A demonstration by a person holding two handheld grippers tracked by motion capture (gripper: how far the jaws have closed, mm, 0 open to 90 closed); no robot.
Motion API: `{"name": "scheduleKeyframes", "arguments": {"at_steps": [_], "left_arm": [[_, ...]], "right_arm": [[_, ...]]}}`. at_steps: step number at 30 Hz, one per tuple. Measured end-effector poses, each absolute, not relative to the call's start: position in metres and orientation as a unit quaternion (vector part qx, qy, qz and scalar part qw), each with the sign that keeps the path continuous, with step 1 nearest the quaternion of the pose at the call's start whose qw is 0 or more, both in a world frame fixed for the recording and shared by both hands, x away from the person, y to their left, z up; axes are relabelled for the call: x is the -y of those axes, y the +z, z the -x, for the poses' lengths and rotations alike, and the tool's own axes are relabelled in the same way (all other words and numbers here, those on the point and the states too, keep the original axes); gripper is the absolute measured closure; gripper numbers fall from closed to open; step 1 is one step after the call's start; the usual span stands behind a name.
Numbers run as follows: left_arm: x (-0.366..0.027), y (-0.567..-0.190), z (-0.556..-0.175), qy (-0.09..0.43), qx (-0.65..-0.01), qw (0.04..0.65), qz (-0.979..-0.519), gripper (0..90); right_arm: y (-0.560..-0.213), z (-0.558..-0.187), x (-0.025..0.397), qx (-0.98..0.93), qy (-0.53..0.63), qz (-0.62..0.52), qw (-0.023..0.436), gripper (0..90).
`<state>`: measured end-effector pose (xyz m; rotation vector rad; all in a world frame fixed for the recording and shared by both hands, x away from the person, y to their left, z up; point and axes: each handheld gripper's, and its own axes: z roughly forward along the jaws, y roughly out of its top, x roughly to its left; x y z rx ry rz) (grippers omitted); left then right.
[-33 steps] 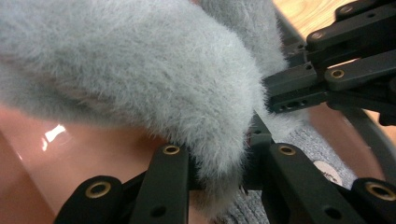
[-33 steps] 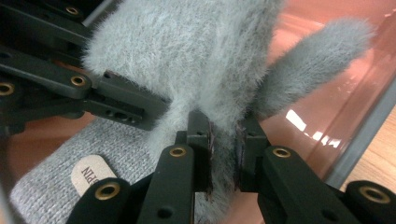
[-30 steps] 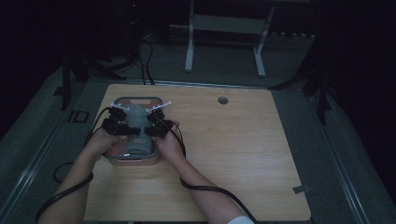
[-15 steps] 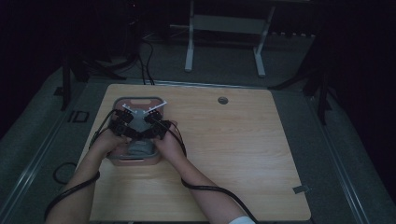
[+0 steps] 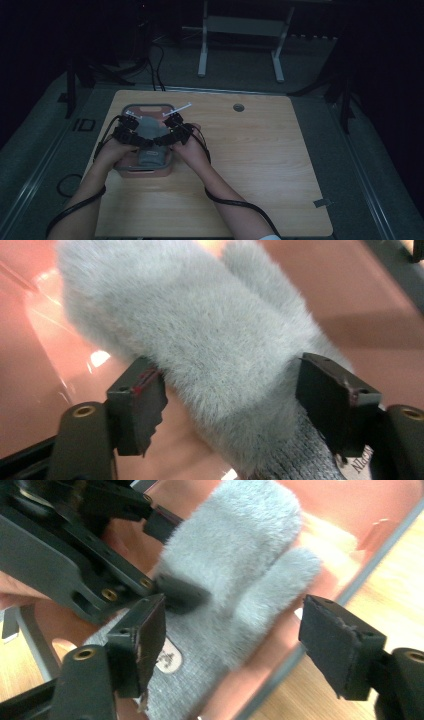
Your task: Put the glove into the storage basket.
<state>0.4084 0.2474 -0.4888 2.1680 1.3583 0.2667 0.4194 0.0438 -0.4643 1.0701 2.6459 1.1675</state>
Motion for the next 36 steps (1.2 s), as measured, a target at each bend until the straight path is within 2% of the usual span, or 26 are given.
{"name": "scheduleKeyframes", "arguments": {"at_steps": [1,10,20,36], "left_arm": [[-0.249,-0.488,-0.406,0.11,-0.506,0.29,-0.805,26.0],[-0.258,-0.474,-0.385,0.15,-0.501,0.347,-0.779,15.2],[-0.244,-0.472,-0.364,0.169,-0.469,0.371,-0.784,14.8],[-0.191,-0.46,-0.337,0.18,-0.382,0.416,-0.805,14.8]], "right_arm": [[-0.464,-0.419,-0.041,-0.856,0.383,-0.346,0.025,20.6],[-0.467,-0.42,-0.02,-0.854,0.393,-0.341,0.027,17.8],[-0.461,-0.412,0.012,-0.85,0.412,-0.326,0.036,15.4],[-0.459,-0.384,0.081,-0.85,0.425,-0.304,0.059,15.5]]}}
